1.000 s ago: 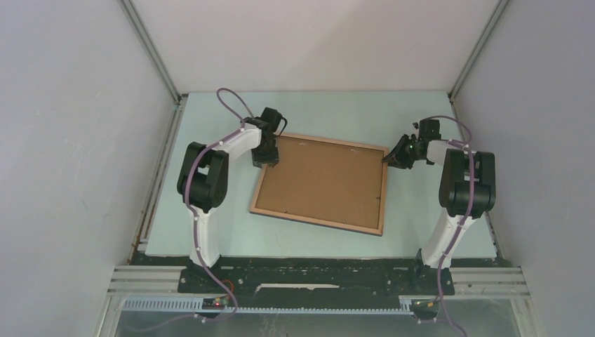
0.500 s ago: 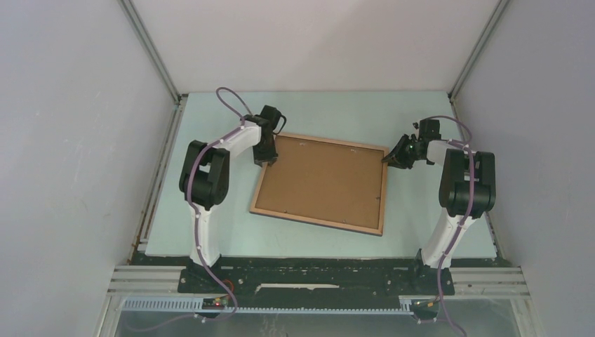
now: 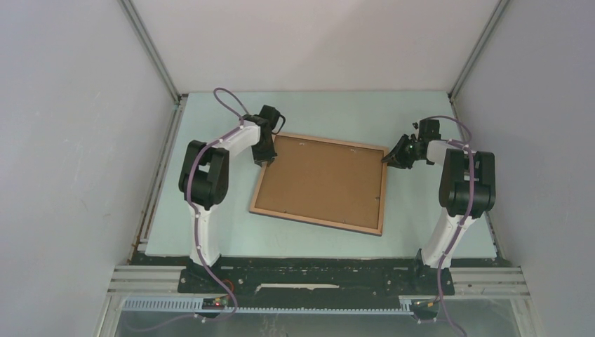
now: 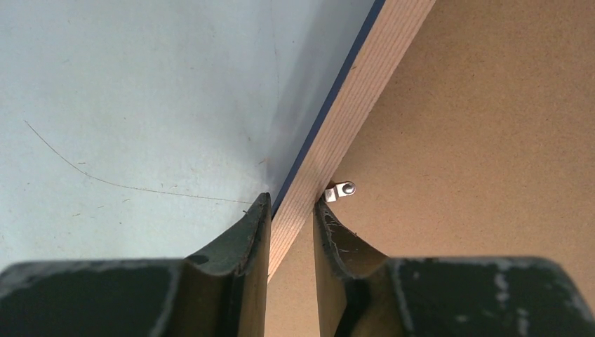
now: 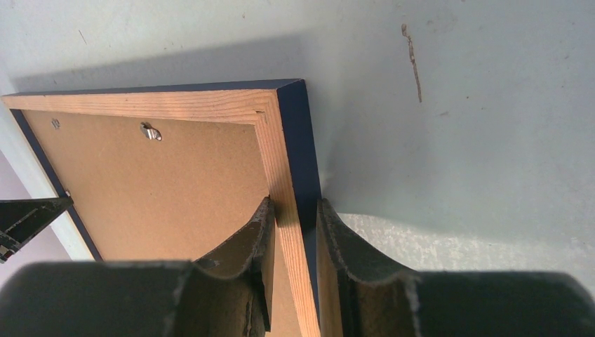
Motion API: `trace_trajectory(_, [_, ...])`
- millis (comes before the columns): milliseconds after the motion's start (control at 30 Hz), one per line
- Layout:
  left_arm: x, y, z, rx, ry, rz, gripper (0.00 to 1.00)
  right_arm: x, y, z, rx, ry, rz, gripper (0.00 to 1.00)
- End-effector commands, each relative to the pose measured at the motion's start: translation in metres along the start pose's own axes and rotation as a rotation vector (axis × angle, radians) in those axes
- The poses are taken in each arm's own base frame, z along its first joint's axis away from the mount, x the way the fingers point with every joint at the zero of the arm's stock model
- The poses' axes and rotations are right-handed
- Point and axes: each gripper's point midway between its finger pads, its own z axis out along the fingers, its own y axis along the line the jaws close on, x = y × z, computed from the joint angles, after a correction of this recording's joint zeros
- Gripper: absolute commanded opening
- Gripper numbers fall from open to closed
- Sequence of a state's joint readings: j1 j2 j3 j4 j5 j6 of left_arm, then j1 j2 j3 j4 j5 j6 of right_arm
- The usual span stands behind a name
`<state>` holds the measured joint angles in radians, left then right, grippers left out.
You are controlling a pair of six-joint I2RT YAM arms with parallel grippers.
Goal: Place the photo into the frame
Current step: Install the photo frame at the center of the board, then adjust the photo frame at the center of the board.
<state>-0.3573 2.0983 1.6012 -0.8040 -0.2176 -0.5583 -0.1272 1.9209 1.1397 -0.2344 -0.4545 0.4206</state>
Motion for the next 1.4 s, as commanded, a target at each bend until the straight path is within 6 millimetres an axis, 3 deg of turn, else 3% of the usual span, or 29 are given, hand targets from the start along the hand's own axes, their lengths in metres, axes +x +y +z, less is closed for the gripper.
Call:
trace_trajectory(0, [-0.017,0.018,-0.005,-0.073,-0.075,-0.066,0.13,0.004,0.005,0.004,-0.029,0.017,0.011,0.16])
trace_trajectory(100, [-0.008,0.015,-0.018,-0.009,-0.079,-0.074,0.16,0.005,0.006,0.003,-0.032,0.019,0.011,0.16])
trace_trajectory(233, [0.001,0.013,-0.031,0.075,-0.096,-0.077,0.32,0.003,0.004,0.003,-0.014,0.009,0.012,0.17])
trace_trajectory(333, [0.005,0.013,-0.03,0.1,-0.085,-0.07,0.41,0.003,0.005,0.002,-0.012,0.005,0.003,0.22])
trace_trajectory(500, [0.02,-0.002,-0.023,0.225,-0.007,-0.098,0.46,0.0,0.014,0.001,-0.003,-0.023,-0.041,0.31])
trace_trajectory(667, [0.03,-0.007,-0.036,0.325,-0.026,-0.125,0.6,-0.002,0.025,0.011,0.062,-0.002,-0.093,0.41])
trace_trajectory(833, [0.056,-0.02,-0.039,0.449,0.032,-0.147,0.63,-0.016,0.031,0.024,0.135,0.047,-0.13,0.45])
trace_trajectory(933, [0.075,-0.034,-0.045,0.573,0.077,-0.175,0.64,-0.018,0.054,0.035,0.149,0.084,-0.203,0.49])
trace_trajectory(1200, [0.112,-0.035,-0.065,0.662,0.085,-0.182,0.66,-0.043,0.141,0.048,0.109,0.042,-0.366,0.65])
trace_trajectory(1367, [0.153,-0.04,-0.075,0.662,0.069,-0.123,0.68,-0.066,0.158,0.028,0.187,-0.023,-0.375,0.74])
